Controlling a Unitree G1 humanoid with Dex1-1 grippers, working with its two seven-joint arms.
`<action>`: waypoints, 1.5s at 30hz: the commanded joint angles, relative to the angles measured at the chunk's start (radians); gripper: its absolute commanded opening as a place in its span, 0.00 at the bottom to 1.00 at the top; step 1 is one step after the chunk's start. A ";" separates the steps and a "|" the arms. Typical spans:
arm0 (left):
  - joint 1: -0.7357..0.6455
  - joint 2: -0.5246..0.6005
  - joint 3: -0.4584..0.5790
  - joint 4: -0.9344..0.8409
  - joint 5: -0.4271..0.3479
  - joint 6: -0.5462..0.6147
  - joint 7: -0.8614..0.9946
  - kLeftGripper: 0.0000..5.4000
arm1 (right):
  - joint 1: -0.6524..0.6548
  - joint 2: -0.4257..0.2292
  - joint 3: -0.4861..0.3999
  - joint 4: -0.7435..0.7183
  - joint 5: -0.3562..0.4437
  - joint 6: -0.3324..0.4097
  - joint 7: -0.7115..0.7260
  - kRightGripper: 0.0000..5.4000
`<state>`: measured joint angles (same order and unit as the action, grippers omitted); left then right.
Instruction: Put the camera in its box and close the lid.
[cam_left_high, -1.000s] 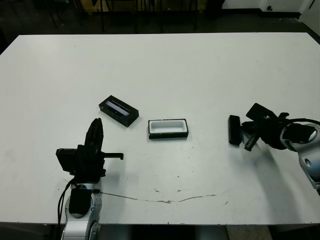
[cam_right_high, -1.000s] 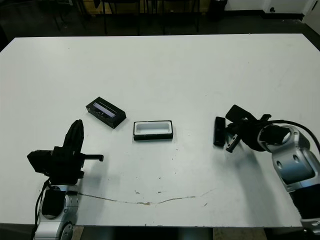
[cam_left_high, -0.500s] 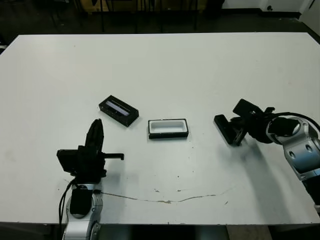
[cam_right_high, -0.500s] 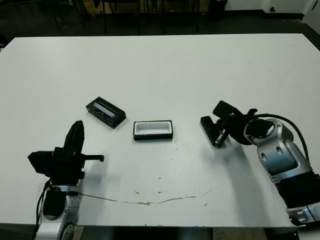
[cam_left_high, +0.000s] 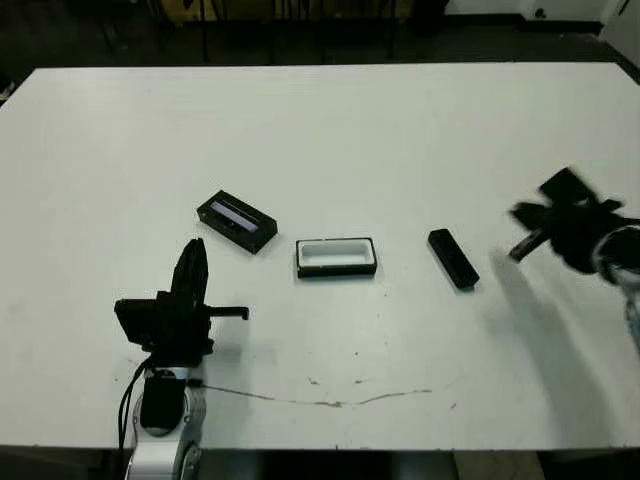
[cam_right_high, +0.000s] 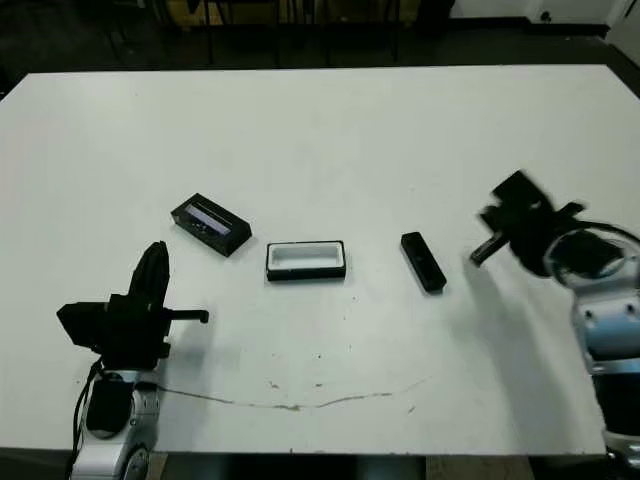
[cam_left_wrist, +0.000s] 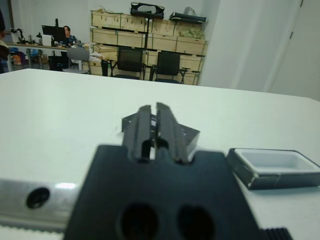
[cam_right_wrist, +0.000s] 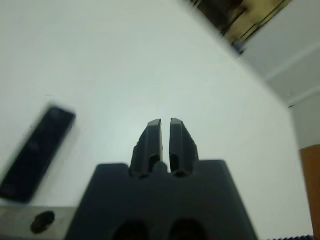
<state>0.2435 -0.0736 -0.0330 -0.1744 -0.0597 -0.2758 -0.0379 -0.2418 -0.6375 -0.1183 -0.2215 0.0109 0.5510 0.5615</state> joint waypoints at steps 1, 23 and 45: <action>0.009 0.010 0.003 0.009 -0.005 0.013 -0.005 0.00 | 0.098 0.103 -0.090 -0.171 0.106 0.067 -0.054 0.00; 0.007 0.014 0.010 0.014 -0.011 0.007 -0.013 0.00 | 0.283 0.317 0.129 -0.487 0.104 0.268 -0.390 0.40; 0.012 0.013 0.011 0.005 -0.001 0.017 -0.009 0.00 | 0.278 0.291 0.181 -0.331 0.058 0.247 -0.371 1.00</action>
<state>0.2435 -0.0708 -0.0265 -0.1754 -0.0605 -0.2734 -0.0485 0.0172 -0.3382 0.0576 -0.5800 0.0778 0.8041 0.1838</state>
